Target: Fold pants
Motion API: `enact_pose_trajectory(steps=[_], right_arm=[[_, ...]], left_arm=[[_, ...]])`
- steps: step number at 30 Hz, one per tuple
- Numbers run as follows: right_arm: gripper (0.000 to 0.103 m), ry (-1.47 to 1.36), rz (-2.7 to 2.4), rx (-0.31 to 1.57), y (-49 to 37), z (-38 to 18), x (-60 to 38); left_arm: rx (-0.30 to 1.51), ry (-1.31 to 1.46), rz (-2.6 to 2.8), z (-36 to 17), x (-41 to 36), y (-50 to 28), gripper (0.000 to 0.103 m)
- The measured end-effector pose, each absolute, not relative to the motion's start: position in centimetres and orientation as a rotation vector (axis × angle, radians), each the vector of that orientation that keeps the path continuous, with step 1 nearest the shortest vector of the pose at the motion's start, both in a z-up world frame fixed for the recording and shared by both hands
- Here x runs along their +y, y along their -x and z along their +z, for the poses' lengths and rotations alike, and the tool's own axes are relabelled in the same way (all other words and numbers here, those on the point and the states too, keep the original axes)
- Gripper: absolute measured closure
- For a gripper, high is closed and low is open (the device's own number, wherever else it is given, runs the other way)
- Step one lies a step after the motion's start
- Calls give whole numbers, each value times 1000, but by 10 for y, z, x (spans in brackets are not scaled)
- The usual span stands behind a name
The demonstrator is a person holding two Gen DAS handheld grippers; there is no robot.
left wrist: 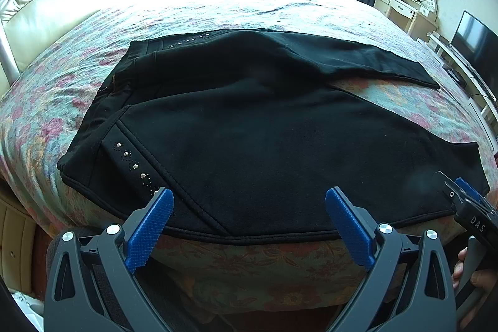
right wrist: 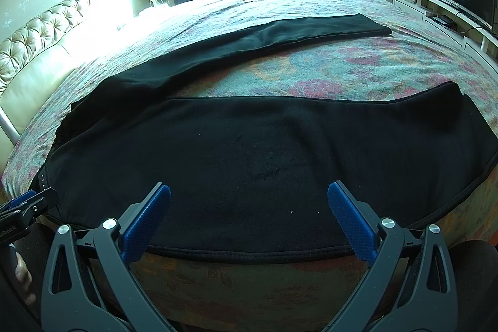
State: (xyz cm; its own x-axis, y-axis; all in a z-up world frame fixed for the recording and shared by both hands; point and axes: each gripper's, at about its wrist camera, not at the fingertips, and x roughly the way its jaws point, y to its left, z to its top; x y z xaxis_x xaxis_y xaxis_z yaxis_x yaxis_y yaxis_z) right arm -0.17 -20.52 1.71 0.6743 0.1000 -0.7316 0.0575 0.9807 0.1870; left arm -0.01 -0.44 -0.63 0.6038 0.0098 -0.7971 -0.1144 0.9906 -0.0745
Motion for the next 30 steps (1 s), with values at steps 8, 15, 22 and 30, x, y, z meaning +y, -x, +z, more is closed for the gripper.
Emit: enact_pose_trajectory(steps=[8,15,22,30], right_arm=[[2,-201,27,833,0,18,-205],[2,-199,51,839,-16,27,-200],[2,-212,93,842,-42,34,-184],[2,-207,152,887,-71,29,-156]], left_arm=[[918,122,50,-2,-5,-1,6],[844,256,-58,21,52,-18,6],[846,448,-132,27,188,-89,6],[912,497,-30,-20,301,-199,6]])
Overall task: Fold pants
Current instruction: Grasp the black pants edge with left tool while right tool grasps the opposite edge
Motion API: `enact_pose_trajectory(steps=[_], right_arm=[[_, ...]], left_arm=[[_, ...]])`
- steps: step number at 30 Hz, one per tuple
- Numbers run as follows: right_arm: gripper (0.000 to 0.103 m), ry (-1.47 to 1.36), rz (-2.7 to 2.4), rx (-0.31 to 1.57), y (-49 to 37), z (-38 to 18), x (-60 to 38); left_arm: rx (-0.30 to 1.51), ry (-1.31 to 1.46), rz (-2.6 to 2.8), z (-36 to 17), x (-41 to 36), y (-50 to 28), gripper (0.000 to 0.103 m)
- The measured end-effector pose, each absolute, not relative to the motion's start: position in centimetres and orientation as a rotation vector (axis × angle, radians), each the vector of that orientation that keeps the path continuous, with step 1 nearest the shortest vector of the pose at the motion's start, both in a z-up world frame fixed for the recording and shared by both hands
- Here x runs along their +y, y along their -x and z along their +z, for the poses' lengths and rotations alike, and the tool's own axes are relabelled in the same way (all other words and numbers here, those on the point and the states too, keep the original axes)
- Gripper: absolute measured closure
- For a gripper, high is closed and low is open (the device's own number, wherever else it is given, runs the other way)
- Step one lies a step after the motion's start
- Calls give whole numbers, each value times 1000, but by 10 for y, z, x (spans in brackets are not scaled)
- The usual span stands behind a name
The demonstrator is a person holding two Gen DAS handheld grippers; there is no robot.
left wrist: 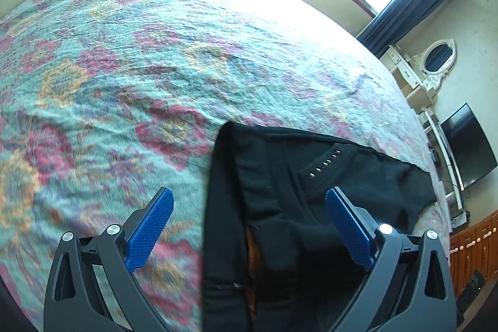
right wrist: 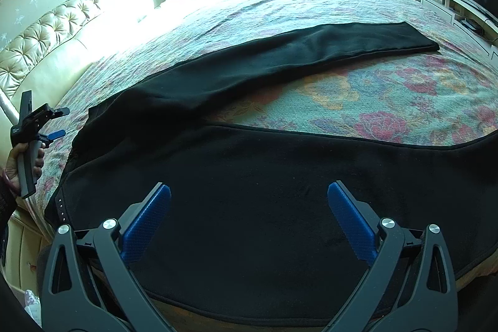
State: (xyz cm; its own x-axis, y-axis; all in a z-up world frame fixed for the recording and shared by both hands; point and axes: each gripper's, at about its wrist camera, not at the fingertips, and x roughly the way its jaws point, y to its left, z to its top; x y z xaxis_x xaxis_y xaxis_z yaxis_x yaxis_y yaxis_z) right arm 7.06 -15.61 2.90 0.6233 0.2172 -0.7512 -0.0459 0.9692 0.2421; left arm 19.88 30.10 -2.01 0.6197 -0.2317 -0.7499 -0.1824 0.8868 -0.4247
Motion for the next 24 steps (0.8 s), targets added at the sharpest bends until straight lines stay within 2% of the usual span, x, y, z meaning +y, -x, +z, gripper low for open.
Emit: enact_pose_trajectory(steps=[6,14,15,16,17,24], right_arm=[[2,-221,170,914,-85,25,-152],[2,-288,212,953,-100,18,-151],[2,-297,222,953,-101,17,-151],[2,-304,230,952,-102,17,-151],[2,-305,235,952,-104,17,-152],[2,-296,409,930,-151,32,-157]], left_arm=[[957,570,-61,-56,320,-246,6],[920,546,-176,-55,309,-265,7],[919,535,-185,-55,307,-265,19],[926,522,-200,-57,305,-265,36],[956,505,-186,-60,304,-268,69],[951,571,-183,-69,315,-269,84]])
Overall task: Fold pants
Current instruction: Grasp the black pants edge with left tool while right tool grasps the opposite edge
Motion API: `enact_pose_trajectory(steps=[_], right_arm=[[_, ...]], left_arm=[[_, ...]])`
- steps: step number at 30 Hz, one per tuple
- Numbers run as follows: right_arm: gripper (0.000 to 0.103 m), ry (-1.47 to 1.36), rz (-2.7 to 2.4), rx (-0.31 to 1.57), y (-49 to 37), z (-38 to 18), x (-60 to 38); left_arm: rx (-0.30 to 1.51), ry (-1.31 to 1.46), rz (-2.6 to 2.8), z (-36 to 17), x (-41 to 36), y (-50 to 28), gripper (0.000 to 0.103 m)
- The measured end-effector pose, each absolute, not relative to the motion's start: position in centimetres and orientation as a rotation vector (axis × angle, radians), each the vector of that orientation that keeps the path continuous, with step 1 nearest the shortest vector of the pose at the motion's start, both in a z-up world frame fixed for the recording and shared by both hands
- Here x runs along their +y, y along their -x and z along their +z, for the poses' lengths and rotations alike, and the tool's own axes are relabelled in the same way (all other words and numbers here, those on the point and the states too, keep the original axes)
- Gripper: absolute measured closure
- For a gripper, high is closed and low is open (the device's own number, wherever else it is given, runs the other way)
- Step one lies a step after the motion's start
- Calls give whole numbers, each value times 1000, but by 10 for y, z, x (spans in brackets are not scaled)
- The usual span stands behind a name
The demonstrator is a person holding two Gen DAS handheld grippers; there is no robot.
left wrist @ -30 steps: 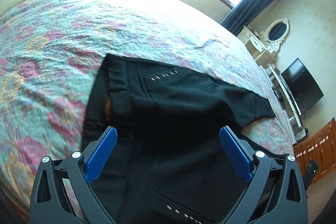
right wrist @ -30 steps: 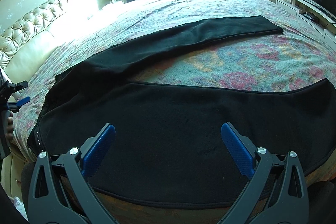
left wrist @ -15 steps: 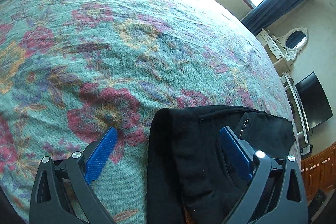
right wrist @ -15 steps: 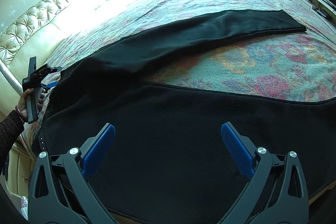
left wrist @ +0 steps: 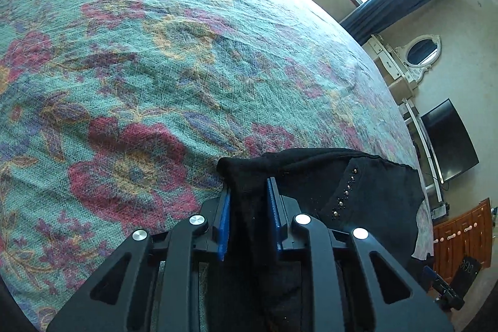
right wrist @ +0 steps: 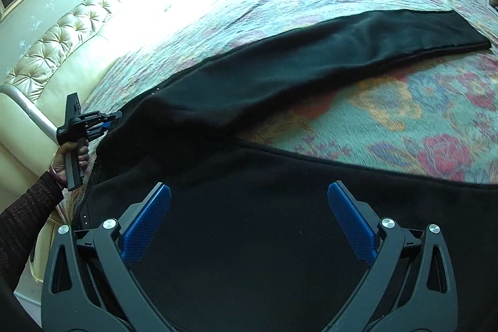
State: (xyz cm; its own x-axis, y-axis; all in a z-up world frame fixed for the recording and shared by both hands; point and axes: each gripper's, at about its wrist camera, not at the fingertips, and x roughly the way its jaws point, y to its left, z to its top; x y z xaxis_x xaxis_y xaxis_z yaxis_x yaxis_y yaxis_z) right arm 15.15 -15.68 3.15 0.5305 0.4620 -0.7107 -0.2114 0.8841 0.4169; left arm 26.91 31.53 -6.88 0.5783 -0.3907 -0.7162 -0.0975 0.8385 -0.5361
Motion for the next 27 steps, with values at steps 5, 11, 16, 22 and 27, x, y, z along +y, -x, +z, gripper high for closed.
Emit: enact_pose_trajectory(steps=[5,11,16,22,27], right_arm=[[2,-17,507,828,-253,61,-164],[2,382,504,957,-376,36,-149],[20,546,545,1098,-425,-10,-139],[18,384,605,1221,-444,-27,-157],[89,425,632,1122,-409,-4,-151]], left_arm=[[943,519,-159,-69,308,-269,86],[931,565,-163,-74,313,-269,86],[912,574,-151,-75,314,-268,83],[899,548,-146,-75,310,-271,80],[887,570,-147,-72,314,-268,94]])
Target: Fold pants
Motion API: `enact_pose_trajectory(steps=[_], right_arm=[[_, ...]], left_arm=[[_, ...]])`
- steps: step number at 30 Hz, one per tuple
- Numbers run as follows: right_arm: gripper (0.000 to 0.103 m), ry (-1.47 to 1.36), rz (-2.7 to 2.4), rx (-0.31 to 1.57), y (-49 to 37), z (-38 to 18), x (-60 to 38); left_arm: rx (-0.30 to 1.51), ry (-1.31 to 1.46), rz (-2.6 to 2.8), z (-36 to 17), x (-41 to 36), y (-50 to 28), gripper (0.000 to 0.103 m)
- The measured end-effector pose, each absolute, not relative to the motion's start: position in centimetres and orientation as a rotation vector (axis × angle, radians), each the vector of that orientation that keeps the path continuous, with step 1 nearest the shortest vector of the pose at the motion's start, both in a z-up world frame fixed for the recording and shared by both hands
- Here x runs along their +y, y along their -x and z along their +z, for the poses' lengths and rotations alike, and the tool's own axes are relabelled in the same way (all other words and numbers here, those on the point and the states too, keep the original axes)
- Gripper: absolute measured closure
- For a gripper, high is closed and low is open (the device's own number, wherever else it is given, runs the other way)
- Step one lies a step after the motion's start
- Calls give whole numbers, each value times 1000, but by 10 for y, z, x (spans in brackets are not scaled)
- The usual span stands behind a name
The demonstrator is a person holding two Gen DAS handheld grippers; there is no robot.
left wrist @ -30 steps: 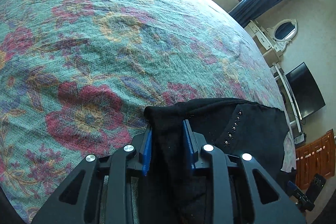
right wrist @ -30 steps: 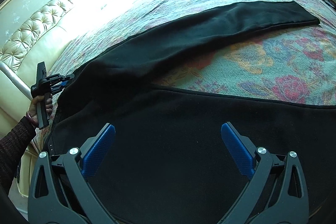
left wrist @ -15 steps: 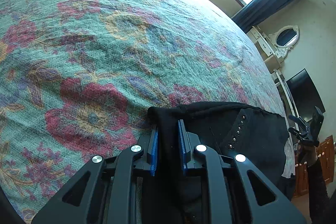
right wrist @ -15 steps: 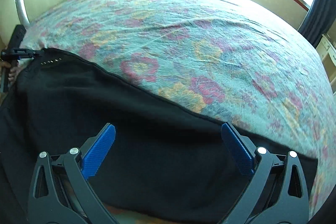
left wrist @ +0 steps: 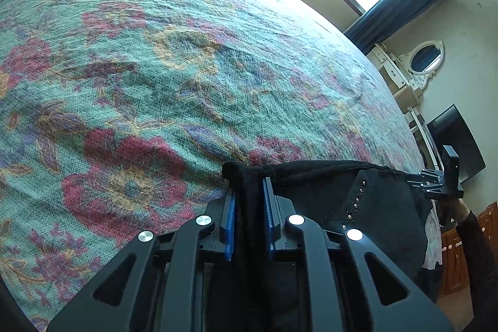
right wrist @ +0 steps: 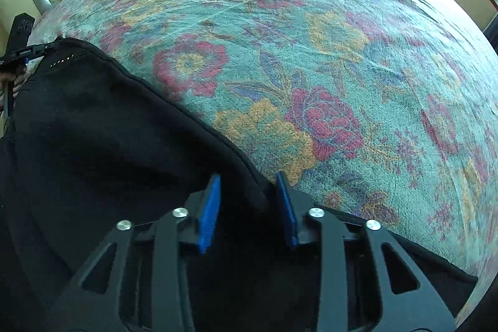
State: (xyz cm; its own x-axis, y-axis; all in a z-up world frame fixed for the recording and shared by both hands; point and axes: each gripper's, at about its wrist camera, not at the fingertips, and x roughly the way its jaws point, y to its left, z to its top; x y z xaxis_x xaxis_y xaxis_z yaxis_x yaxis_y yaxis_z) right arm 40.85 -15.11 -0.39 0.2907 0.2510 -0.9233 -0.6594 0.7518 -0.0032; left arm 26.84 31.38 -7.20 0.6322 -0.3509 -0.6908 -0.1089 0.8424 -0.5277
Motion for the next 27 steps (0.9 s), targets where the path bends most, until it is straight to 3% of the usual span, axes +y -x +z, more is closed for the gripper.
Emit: enact_pose_trajectory(steps=[6,15,19,25,26,27], right_arm=[[92,400,542,924,-350,45,-168],[93,426,372,657,-167,96,-183],[93,463,369,676,-93,78,-180],[93,383,431,901,-53,17,-178],[87,314,446,939,-52,14,-182],[71,228,452,968,-51,13,-187]], left_arm=[[787,620,-154,-46,315,-249,95],[646,633,-255,16,295,-168,95],[629,670,-272,19,291,-107,95],[780,749,-202,-34,292,-38,89],[801,787,-181,-44,296,-29,89],[815,822,-156,-51,300,-20,88]])
